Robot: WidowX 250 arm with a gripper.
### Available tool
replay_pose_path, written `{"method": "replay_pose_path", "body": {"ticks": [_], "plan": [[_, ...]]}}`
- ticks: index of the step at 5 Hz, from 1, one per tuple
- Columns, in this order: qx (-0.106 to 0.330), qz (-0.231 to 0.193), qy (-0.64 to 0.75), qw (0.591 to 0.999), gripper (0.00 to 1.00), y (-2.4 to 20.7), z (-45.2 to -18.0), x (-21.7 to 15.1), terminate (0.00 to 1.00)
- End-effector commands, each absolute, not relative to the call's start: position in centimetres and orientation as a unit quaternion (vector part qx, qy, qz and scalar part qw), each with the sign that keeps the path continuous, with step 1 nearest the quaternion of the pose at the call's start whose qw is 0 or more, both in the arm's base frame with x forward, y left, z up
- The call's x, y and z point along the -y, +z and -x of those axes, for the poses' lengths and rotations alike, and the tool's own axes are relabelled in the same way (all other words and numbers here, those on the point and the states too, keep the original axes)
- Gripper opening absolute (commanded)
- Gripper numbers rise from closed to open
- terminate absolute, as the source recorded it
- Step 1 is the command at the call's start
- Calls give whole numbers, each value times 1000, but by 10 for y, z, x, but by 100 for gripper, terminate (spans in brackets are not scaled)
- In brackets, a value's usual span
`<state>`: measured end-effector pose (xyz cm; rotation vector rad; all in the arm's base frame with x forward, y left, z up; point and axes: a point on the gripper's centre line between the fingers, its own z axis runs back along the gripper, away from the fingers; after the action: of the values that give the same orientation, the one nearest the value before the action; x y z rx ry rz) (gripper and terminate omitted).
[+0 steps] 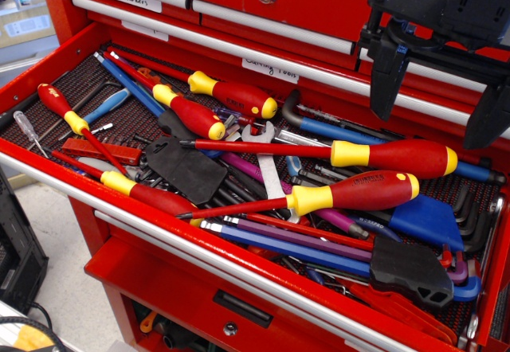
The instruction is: Pick up red srewdriver
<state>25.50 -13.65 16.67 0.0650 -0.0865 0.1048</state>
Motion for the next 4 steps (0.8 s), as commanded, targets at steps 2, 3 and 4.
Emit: {"method": "replay_pose_path", "body": {"ticks": [2,3,4], "plan": [[52,-41,-60,996,100,164,-272,115,0],[81,-42,-123,988,100,152,-287,104,0],[108,-35,-172,978,100,138,-297,99,0]]}}
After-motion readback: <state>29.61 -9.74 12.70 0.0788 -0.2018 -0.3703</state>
